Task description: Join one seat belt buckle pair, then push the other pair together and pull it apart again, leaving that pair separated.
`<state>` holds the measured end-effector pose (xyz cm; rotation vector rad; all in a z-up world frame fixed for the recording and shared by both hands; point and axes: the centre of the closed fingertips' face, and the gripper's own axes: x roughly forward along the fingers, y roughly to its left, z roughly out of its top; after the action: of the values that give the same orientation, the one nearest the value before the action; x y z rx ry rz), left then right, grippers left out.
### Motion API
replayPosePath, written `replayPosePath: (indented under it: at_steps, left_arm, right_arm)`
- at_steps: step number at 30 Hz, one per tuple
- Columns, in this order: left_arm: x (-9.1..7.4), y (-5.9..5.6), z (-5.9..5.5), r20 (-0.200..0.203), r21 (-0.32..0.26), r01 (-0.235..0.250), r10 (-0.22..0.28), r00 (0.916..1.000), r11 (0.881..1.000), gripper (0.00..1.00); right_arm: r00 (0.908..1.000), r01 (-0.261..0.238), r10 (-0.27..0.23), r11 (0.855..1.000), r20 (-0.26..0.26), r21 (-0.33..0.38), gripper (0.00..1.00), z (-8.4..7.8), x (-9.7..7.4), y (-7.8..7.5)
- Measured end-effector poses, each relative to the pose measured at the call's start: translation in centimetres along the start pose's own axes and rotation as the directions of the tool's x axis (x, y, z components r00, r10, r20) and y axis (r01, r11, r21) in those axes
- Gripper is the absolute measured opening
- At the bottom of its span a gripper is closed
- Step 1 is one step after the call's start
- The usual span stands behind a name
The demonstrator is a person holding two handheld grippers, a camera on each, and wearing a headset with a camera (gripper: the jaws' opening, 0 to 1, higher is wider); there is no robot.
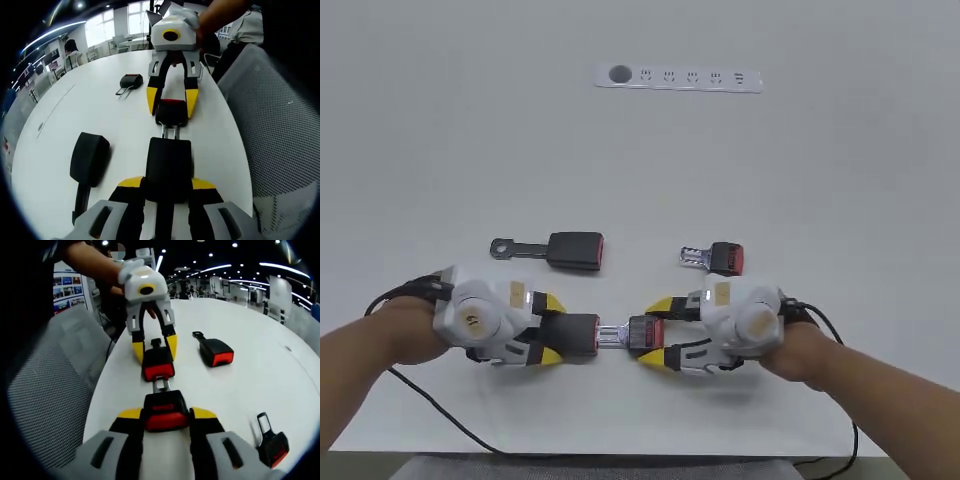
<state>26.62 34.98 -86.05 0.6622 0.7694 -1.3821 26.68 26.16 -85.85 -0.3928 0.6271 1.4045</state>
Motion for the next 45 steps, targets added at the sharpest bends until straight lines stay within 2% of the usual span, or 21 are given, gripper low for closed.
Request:
replayPosePath:
  at_steps: [10,14,45]
  left_arm:
    - [0.0,0.0,0.0,-0.001,0.003,0.003,-0.003,1.0000,1.000,0.34]
    - [0.0,0.0,-0.1,-0.002,0.002,0.003,-0.003,1.0000,1.000,0.34]
    - [-0.1,-0.1,0.0,-0.025,0.027,0.017,-0.016,0.9996,0.999,0.33]
  right_arm:
    - [0.9998,0.007,-0.007,1.000,-0.020,-0.015,0.36,0.1,0.1,0.1]
    - [0.9995,0.005,-0.005,1.000,-0.031,-0.019,0.36,0.5,0.8,0.4]
    - [0.9996,0.013,-0.013,1.000,-0.026,0.012,0.35,1.6,2.2,0.4]
